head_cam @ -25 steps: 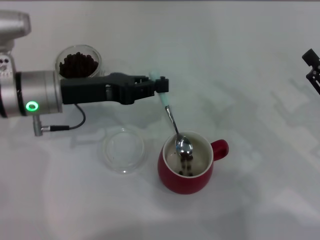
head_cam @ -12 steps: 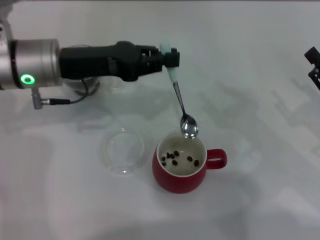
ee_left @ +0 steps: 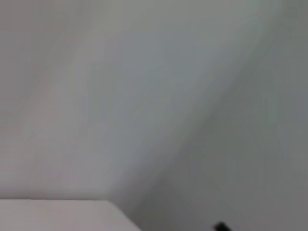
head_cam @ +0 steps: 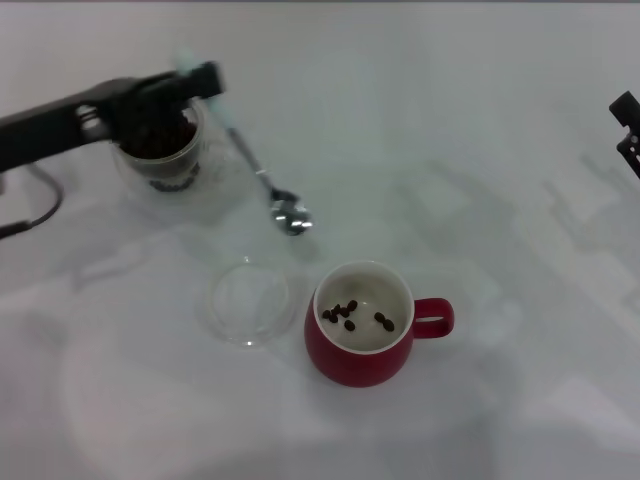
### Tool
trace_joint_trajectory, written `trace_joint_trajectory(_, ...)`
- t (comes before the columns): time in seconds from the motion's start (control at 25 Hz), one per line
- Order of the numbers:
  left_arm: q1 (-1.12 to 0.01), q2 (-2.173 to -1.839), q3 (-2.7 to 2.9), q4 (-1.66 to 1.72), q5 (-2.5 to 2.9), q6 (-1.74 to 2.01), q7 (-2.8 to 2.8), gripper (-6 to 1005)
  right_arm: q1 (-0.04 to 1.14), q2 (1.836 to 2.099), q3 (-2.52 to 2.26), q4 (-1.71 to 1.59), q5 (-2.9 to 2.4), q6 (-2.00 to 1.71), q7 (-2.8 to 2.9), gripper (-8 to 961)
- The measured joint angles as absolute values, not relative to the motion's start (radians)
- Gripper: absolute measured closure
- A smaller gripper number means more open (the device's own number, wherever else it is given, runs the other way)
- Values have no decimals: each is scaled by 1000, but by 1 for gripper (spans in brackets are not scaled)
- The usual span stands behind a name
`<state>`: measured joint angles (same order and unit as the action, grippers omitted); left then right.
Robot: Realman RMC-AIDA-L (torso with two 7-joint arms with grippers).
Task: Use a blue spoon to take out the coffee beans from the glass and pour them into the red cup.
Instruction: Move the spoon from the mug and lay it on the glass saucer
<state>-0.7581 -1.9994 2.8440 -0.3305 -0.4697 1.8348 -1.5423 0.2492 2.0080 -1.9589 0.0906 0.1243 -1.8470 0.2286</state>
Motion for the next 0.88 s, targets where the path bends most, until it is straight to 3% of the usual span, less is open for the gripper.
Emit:
trace_joint_trajectory(0.36,-606,-2009,2844,-364,-512,1767,-1575,836,251,2008,-1959,85,124,-1847,229,347)
trace_joint_trajectory(0.88,-553,-2037,2844,-361,-437,1650,-1607,830,241,2006,-1958,73,126,-1839,228,346)
